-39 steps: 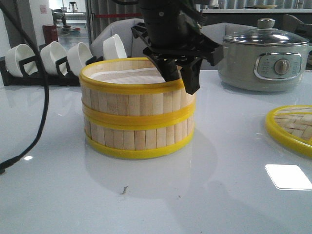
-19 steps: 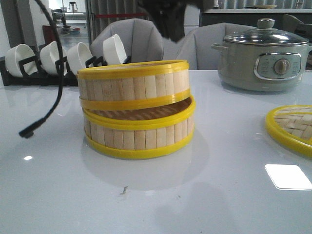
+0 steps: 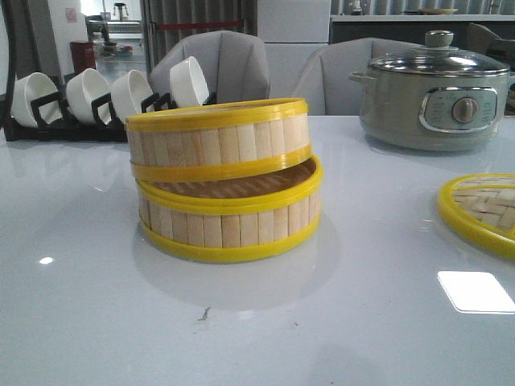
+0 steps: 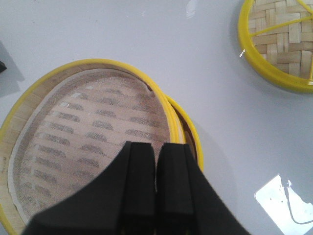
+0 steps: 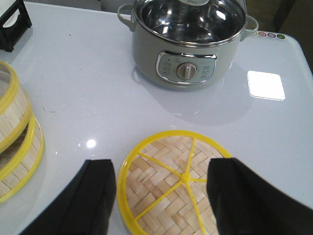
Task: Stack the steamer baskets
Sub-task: 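Push down on the top basket rim with the left gripper to seat it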
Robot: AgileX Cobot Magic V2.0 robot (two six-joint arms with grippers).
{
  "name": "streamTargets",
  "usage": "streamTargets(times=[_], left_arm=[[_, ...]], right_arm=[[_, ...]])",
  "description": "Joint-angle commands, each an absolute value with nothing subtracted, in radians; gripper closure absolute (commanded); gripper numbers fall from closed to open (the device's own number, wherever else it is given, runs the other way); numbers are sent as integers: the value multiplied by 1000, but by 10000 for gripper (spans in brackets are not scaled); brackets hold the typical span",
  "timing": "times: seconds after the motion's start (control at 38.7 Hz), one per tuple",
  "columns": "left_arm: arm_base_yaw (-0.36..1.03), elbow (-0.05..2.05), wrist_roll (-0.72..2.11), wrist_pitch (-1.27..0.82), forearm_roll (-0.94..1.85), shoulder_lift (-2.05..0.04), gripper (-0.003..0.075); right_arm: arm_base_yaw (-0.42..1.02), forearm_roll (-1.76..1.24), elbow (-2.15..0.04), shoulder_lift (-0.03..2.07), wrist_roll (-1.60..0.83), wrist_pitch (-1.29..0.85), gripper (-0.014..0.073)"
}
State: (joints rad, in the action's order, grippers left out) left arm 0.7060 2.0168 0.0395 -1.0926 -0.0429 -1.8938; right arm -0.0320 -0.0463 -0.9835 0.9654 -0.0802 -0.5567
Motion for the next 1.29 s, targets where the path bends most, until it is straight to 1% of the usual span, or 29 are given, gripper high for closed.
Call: streamTargets(times=[0.0,0.26,0.67,1.27], left_arm=[[707,2012,37,-1037,-42,-1847,636],[707,1964,37,-1008,-63,-1891,636],[707,1964,37,-995,-83,-1983,636],[707,1964,37,-1072,18,-1987,636]], right_arm=[[-32,-50,-1021,955,-91,-495,77],[-32,-51,-1021,955,-91,-506,77],[-32,-51,-1021,955,-91,-506,77],[-32,-51,-1021,955,-91,-506,77]])
